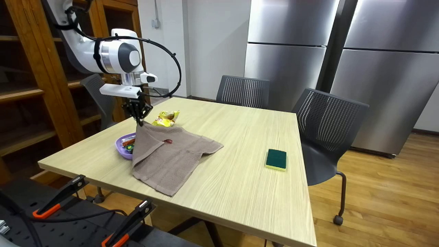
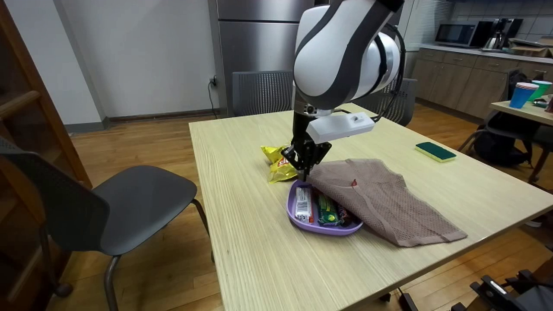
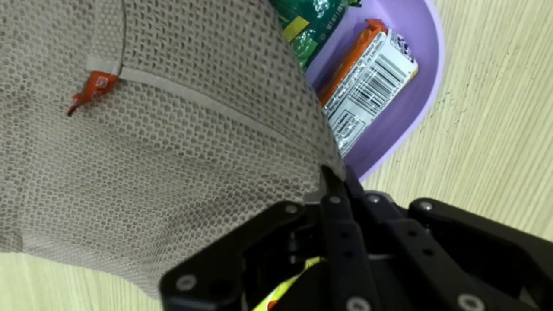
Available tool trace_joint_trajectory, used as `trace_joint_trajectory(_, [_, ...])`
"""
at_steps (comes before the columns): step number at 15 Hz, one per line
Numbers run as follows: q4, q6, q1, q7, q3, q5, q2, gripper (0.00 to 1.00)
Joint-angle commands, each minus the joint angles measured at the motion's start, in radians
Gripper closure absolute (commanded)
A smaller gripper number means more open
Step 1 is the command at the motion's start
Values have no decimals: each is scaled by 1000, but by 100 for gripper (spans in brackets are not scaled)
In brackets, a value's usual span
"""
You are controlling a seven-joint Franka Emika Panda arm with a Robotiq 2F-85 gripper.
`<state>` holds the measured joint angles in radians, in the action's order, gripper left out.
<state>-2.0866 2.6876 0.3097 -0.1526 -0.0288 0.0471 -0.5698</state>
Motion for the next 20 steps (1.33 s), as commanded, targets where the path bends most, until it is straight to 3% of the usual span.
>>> trace_joint_trajectory(1, [-48,15,37,-63,6,36,48,99])
trace_joint_trajectory(20, [-103,15,208,-205,-5,89,82,99])
